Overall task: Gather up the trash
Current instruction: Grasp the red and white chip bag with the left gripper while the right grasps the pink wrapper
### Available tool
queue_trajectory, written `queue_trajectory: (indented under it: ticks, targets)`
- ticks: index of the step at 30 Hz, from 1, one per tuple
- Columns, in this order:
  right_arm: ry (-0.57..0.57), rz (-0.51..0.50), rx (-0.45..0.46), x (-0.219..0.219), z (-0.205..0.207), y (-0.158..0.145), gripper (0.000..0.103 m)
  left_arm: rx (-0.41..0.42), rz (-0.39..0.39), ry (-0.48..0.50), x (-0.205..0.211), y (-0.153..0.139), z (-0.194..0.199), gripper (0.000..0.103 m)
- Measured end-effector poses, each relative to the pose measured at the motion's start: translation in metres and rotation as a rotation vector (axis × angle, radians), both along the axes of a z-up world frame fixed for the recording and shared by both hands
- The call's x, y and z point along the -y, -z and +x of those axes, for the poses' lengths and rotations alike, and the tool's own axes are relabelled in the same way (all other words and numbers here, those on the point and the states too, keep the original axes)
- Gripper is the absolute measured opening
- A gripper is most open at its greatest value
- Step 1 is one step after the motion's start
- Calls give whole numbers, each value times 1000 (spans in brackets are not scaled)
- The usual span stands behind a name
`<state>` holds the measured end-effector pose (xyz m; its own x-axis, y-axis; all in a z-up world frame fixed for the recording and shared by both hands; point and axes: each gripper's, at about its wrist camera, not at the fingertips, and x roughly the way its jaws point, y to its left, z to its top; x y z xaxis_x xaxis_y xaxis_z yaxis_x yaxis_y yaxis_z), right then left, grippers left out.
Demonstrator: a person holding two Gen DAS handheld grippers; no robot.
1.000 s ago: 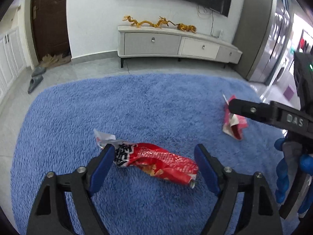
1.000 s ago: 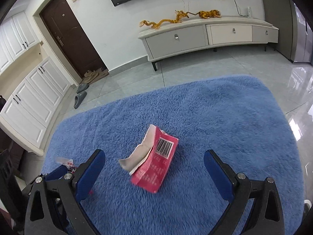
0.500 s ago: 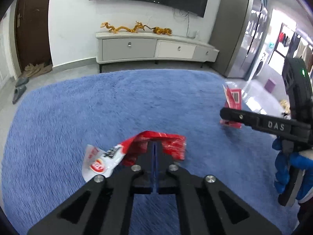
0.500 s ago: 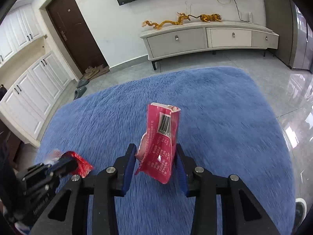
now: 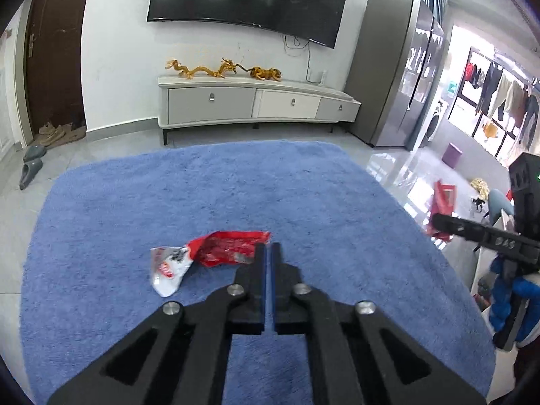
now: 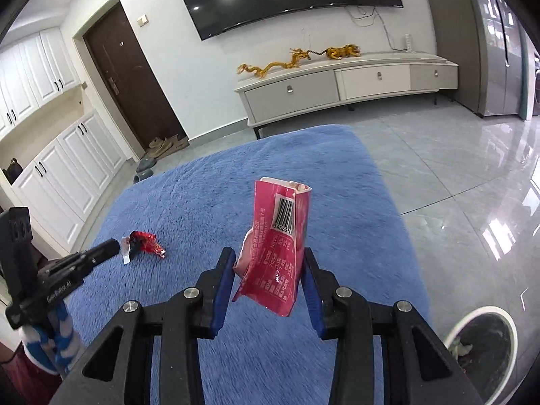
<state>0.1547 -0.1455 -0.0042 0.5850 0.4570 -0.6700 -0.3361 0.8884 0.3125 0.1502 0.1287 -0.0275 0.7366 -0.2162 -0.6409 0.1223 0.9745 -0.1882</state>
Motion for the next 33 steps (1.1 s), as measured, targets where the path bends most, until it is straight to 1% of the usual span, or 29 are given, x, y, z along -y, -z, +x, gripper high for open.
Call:
queue_trajectory:
  ticks: [1, 3, 4, 5, 7, 9, 13, 16, 19, 20, 21, 23, 25, 26, 29, 33]
  targets:
    - [2, 5, -1, 3, -1, 0, 36, -9, 3, -2, -4, 1, 0, 7]
    - [10, 9, -5, 8, -5, 0, 36, -14, 29, -3, -12, 3, -2, 30]
    - [12, 9, -7, 11, -5, 1, 36, -10, 44, -12, -16, 3, -4, 56]
    - [14, 9, -10, 13, -6, 2, 36, 5, 59, -17, -21, 3, -4, 65]
    - [20, 7, -18, 16, -7, 4, 37, 0, 69, -7, -29, 4, 1, 65]
    - [28, 3, -29, 18, -7, 7, 37, -14, 73, 17, -37, 7, 15, 65]
    - [52, 2, -49, 20, -4, 11, 37, -52, 78, 52, -47, 21, 41, 65]
    - [66, -1, -54, 22, -2, 11, 37, -89, 82, 109, -45, 33, 60, 65]
    - [75, -5, -54, 24, -3, 10, 37, -122, 120, 172, -33, 46, 65, 64]
    - [77, -6, -53, 26, -5, 10, 37, -133, 137, 196, -27, 50, 64, 54]
    - [80, -4, -53, 27, -5, 9, 37, -132, 162, 205, -22, 53, 61, 47]
    - [86, 1, -52, 30, -7, 10, 37, -114, 203, 201, -18, 53, 54, 27]
    - [91, 10, -51, 30, -8, 10, 37, -117, 181, 191, -21, 50, 51, 16]
    - [91, 16, -51, 31, -10, 9, 37, -114, 164, 178, -24, 47, 48, 14]
    - [85, 26, -40, 33, -14, 6, 37, -101, 155, 151, -26, 40, 40, 13]
    - [75, 38, -6, 39, -23, -5, 37, -69, 119, 118, -22, 21, 26, 13]
